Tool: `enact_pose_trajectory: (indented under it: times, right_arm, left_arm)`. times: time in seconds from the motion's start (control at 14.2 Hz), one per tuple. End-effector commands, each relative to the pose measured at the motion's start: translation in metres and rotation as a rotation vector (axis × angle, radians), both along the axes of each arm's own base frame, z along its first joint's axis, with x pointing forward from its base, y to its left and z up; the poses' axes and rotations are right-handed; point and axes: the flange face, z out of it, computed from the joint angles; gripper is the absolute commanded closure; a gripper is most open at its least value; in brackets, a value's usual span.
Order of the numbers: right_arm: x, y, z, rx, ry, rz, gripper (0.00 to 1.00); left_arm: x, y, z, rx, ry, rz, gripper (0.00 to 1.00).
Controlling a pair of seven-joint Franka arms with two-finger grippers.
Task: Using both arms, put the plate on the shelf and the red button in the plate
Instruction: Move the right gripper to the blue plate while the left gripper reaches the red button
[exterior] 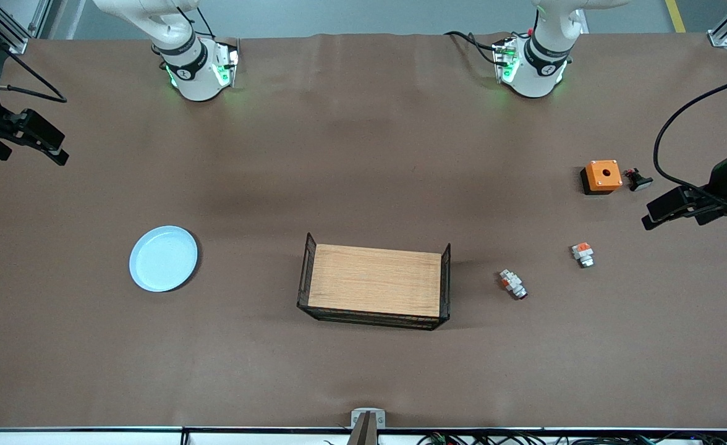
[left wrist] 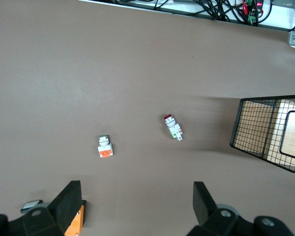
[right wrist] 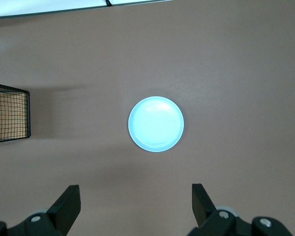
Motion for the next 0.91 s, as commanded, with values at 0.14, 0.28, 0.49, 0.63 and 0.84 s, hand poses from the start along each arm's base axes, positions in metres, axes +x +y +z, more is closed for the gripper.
enact_pose_trajectory:
  times: [0.14,0.28,0.49,0.63,0.84]
  right_arm:
    - [-0.002,0.001,0.001,-0.002,-0.002,0.007,0.00]
    - [-0.002,0.001,0.001,-0.002,-0.002,0.007,0.00]
    - [0.001,-0.011,-0.014,-0.007,0.011,0.029,0.00]
    - [0.009,-0.063,-0.059,-0.021,0.007,0.076,0.00]
    - [0.014,-0.105,-0.130,-0.030,0.001,0.089,0.00]
  left_arm:
    - [0.001,0.003,-0.003,0.007,0.002,0.016,0.00]
    - [0.001,0.003,-0.002,0.004,0.001,0.019,0.00]
    - [0.002,0.007,-0.003,-0.001,0.002,0.022,0.00]
    - [0.002,0.006,-0.002,0.000,-0.001,0.023,0.00]
    - [0.004,0.007,-0.007,0.000,0.007,0.025,0.00]
